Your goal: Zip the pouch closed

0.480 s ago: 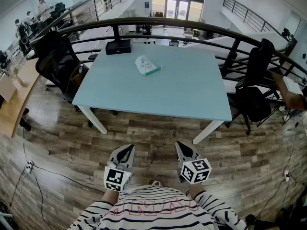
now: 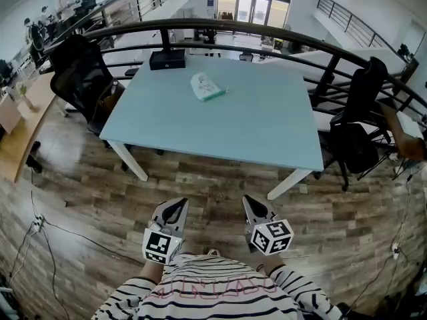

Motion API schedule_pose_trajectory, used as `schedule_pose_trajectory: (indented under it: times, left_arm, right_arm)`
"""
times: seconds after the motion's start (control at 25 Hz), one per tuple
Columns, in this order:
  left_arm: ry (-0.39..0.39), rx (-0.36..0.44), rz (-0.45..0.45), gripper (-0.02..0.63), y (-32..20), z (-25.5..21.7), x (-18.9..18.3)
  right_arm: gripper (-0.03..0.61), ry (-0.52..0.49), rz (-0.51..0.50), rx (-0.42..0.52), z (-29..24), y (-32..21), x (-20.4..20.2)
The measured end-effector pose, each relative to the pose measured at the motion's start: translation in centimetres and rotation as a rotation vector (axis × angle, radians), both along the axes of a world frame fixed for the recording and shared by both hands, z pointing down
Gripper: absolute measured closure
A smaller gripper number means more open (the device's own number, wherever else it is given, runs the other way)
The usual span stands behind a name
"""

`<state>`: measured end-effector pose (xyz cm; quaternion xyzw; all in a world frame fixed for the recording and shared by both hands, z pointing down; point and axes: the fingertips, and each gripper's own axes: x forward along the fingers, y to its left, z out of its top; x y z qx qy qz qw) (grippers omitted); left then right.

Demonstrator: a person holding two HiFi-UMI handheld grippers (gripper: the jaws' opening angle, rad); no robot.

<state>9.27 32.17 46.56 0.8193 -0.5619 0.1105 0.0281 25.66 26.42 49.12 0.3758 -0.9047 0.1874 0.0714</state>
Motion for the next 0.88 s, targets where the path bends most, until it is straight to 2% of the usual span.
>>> schedule_pose_trajectory:
  times: [0.16,0.2,0.24,0.28,0.32,0.36,0.56,0.88]
  left_arm:
    - [0.026,-0.018,0.010,0.585,-0.7,0.8,0.6]
    - [0.030,-0.031,0.014,0.570,-1.0,1.1,0.6]
    - [0.032,-0.046,0.017,0.528,-1.3,1.4,0.6]
    - [0.033,-0.061,0.021,0.456,-1.6,1.6,0.6]
    - [0.034,-0.074,0.022,0.417,-2.0,1.9,0.5]
    - [0.036,-0.083,0.023,0.417,-2.4,2.1,0.3]
    - [0.044,-0.104,0.025,0.417,-6.6,3.3,-1.8]
    - [0.055,-0.114,0.107,0.417,-15.7,3.4,-5.3]
  right_arm:
    - [0.548,-0.003,-0.047,0.024,0.0,-1.0,-0.7]
    - [0.546,0.005,-0.052,0.028,0.1,-1.4,-0.9]
    - [0.541,0.006,-0.056,0.031,0.1,-1.7,-1.1]
    - [0.506,0.004,-0.061,0.031,0.1,-2.1,-1.4]
    - [0.417,0.003,-0.066,0.031,0.2,-2.5,-1.6]
    - [0.397,0.004,-0.071,0.030,0.2,-2.9,-1.9]
    - [0.397,0.022,-0.072,0.011,1.2,-6.8,-3.8]
    - [0.397,0.039,0.027,-0.031,2.2,-13.7,-6.5]
